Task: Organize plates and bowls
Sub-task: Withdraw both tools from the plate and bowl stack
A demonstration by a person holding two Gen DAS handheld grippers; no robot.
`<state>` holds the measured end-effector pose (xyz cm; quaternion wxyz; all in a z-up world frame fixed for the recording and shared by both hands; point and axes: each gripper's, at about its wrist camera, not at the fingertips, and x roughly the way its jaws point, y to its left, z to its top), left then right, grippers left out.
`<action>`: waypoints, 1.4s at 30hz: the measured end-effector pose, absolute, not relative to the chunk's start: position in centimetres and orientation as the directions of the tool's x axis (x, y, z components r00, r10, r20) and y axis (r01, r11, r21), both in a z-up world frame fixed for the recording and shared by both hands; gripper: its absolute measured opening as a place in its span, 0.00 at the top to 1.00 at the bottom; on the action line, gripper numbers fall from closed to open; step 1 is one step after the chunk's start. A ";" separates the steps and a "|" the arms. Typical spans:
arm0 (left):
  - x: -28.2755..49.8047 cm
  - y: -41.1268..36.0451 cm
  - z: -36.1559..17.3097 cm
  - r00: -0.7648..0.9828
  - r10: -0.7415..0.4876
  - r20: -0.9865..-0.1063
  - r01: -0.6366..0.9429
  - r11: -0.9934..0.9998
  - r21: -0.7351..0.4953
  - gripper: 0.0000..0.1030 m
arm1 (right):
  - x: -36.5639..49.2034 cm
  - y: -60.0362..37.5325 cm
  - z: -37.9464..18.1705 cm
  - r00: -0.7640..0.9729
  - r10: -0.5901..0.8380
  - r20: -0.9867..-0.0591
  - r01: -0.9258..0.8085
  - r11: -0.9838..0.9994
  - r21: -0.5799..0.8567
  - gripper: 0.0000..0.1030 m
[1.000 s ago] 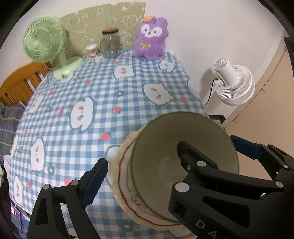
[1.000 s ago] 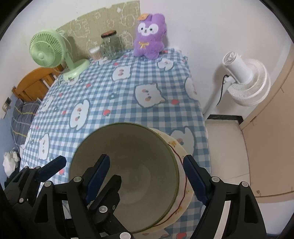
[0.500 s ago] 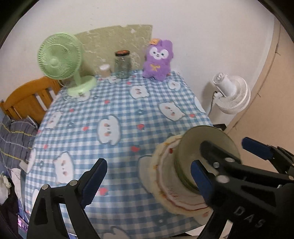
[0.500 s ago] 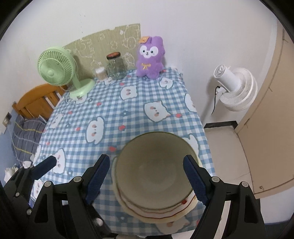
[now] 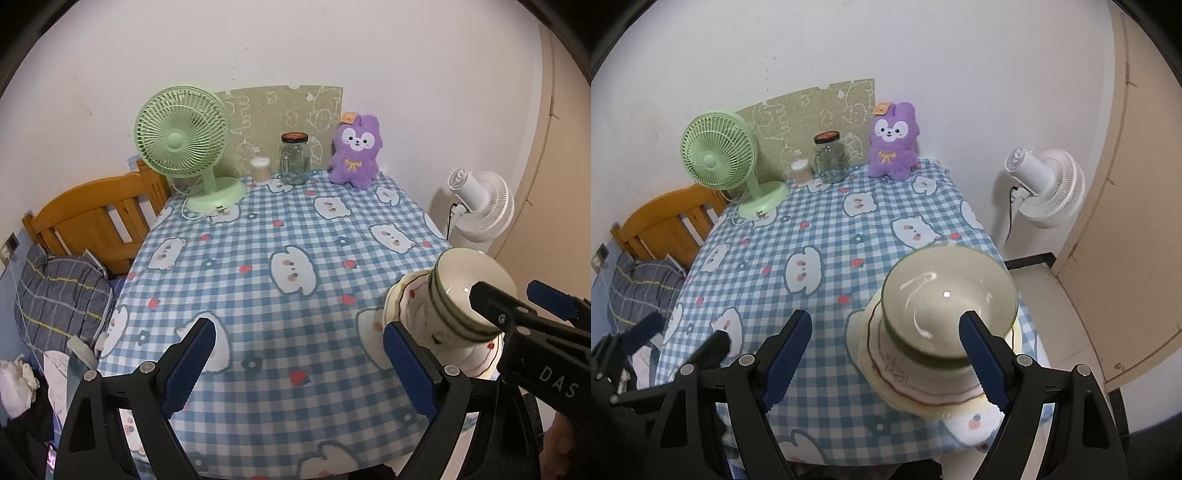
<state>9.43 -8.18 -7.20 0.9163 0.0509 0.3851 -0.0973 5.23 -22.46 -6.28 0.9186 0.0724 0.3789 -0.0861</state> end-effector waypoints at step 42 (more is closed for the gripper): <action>0.5 -6.2 -10.8 0.750 -0.088 -0.656 0.143 0.989 0.030 0.09 | -3.3 -21.0 -10.8 0.742 -0.077 -0.666 0.142 0.989 0.044 0.18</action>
